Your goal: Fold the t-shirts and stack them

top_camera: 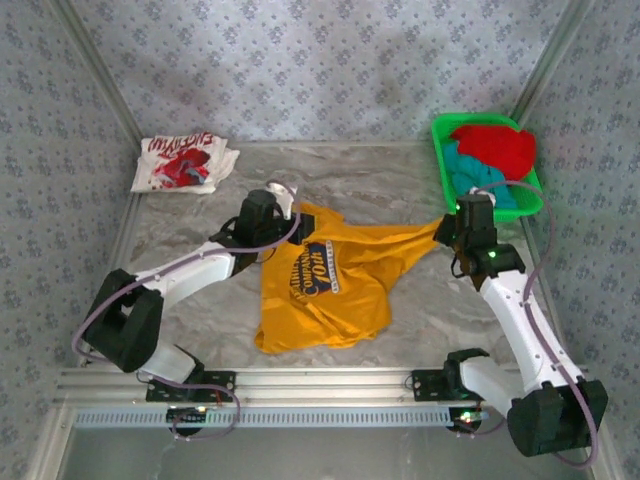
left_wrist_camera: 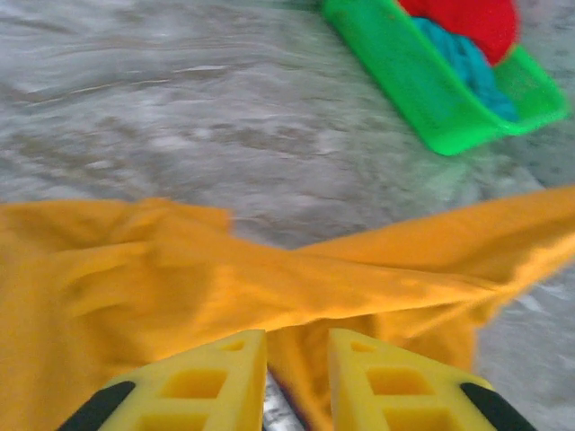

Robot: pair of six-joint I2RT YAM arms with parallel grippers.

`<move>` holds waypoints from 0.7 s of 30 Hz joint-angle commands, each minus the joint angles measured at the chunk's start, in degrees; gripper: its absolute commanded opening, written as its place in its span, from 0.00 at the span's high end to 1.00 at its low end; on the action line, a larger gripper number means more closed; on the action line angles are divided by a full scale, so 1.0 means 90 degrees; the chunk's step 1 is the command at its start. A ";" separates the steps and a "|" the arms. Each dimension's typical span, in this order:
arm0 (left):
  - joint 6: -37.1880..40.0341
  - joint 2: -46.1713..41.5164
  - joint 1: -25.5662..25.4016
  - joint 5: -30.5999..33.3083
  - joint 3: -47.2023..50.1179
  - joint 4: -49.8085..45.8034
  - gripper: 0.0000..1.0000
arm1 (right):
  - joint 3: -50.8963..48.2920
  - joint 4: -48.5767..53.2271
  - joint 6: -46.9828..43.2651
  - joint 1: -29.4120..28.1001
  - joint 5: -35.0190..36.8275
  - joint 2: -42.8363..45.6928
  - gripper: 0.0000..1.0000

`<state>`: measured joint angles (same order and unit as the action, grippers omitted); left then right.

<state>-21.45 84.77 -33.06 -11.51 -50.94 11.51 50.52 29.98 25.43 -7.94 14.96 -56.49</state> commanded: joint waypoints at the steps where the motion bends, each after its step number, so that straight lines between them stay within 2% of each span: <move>1: -0.0009 -0.0138 0.0367 0.0455 -0.0033 0.0024 0.67 | -0.0138 0.0411 0.0225 0.0205 0.0869 0.0672 1.00; 3: 0.0093 -0.0053 0.0476 0.0451 -0.0213 -0.0007 0.64 | -0.0277 0.0256 0.0086 0.0405 0.1021 0.0997 1.00; 4: 0.0158 0.0071 0.0499 0.0503 -0.0354 -0.0066 0.55 | -0.0316 0.0224 -0.0026 0.0531 0.1021 0.1041 1.00; 5: 0.0209 0.0223 0.0535 0.0485 -0.0532 -0.0186 0.52 | -0.0327 0.0215 -0.0074 0.0665 0.0948 0.1020 1.00; 8: 0.0375 0.0921 0.0529 0.0278 -0.1184 -0.0572 0.45 | -0.0354 0.0227 -0.0035 0.0983 0.0513 0.0837 1.00; 11: 0.0595 0.1960 0.0530 -0.0203 -0.1995 -0.0920 0.30 | -0.0728 -0.0263 -0.0027 0.1009 0.0087 0.0718 1.00; 17: 0.1462 0.4318 0.0392 -0.0706 -0.5212 -0.3238 0.25 | -0.1218 -0.0915 0.0169 0.0919 -0.0575 0.0469 1.00; 21: 0.1856 0.5533 0.0208 -0.0798 -0.6902 -0.4106 0.22 | -0.1162 -0.1051 0.0153 0.0839 -0.0712 0.0229 1.00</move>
<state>-9.67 130.37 -29.58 -15.68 -104.79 -14.39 39.53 23.77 26.11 0.19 10.90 -53.74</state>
